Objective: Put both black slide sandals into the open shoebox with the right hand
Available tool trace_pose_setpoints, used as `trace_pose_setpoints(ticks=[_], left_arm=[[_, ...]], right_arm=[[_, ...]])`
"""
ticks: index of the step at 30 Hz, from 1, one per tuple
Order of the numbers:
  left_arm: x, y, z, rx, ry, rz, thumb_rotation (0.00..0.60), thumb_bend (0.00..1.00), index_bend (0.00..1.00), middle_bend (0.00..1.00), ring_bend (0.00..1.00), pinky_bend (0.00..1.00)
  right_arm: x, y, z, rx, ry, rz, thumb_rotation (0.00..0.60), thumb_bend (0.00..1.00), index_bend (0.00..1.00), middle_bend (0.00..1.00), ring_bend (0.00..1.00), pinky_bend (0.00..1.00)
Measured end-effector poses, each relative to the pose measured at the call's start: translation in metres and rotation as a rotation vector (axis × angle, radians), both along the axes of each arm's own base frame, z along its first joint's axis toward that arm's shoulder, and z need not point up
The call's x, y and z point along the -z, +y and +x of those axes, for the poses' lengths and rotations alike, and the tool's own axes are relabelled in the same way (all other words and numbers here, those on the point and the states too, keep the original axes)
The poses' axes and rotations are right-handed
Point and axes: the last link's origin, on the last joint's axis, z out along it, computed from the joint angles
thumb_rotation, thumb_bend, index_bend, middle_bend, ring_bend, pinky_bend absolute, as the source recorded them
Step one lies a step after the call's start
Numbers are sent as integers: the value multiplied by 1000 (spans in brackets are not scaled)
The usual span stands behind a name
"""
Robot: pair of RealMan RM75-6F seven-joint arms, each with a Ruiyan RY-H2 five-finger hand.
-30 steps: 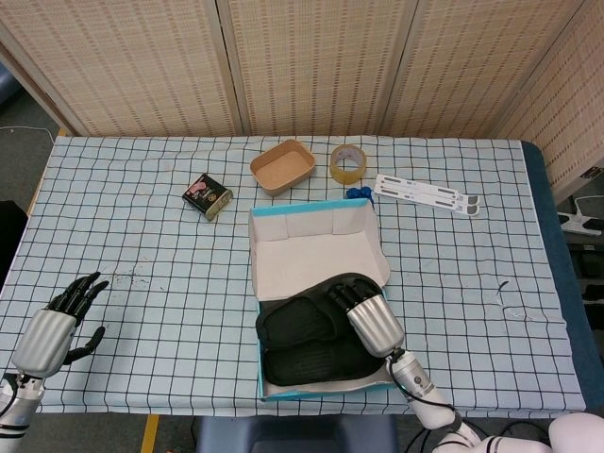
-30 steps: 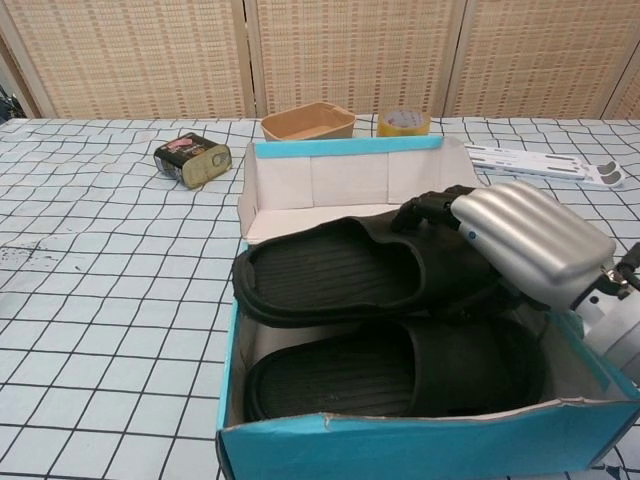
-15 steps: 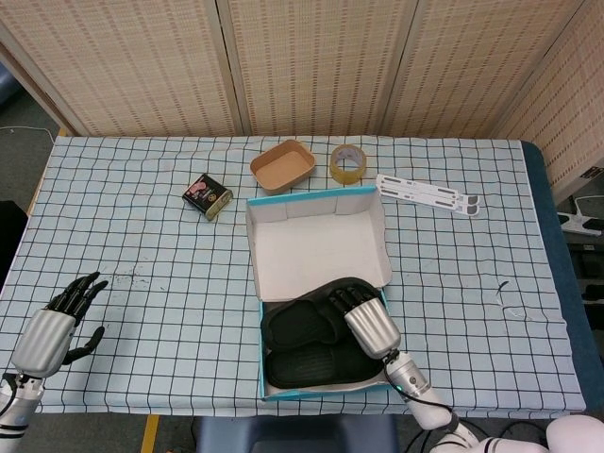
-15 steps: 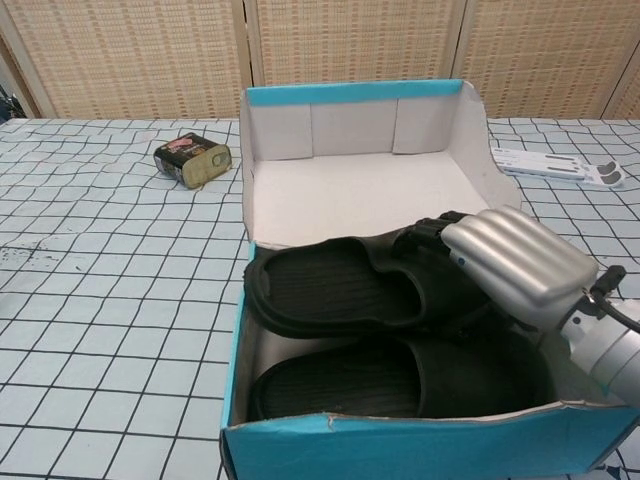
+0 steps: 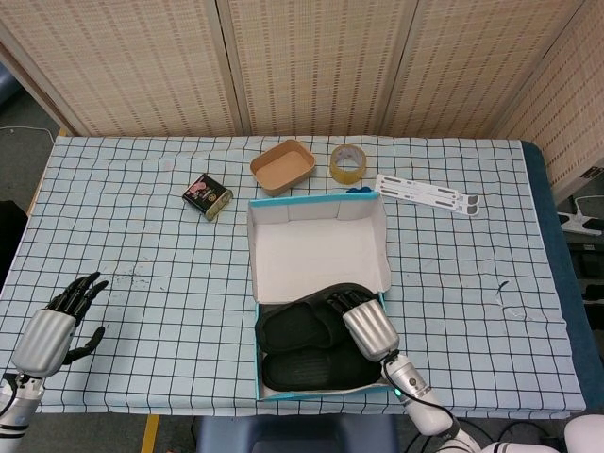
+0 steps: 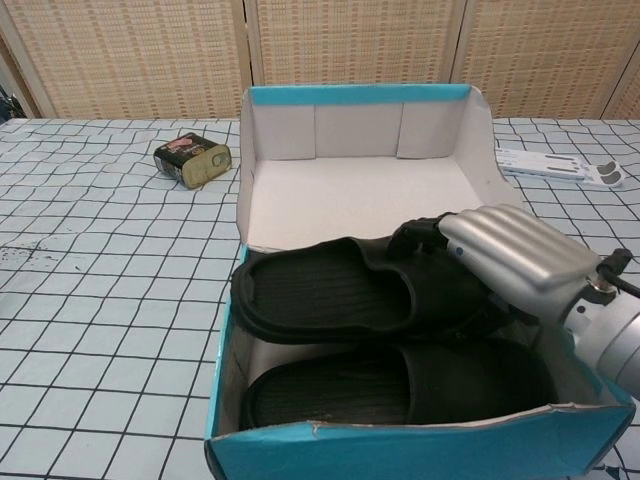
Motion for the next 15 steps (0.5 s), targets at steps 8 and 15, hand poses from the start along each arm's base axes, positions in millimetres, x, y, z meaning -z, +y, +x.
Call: trace_pose_setpoints(ticks=[8, 15], left_arm=[[0, 0, 0, 0, 2, -1, 600, 397, 99, 36, 78, 312], [0, 0, 0, -1, -3, 0, 600, 397, 99, 36, 78, 312]], right_arm=[[-8, -1, 4, -31, 45, -44, 600, 93, 737, 675, 560, 644], [-9, 6, 14, -56, 74, -40, 600, 93, 737, 675, 560, 644]])
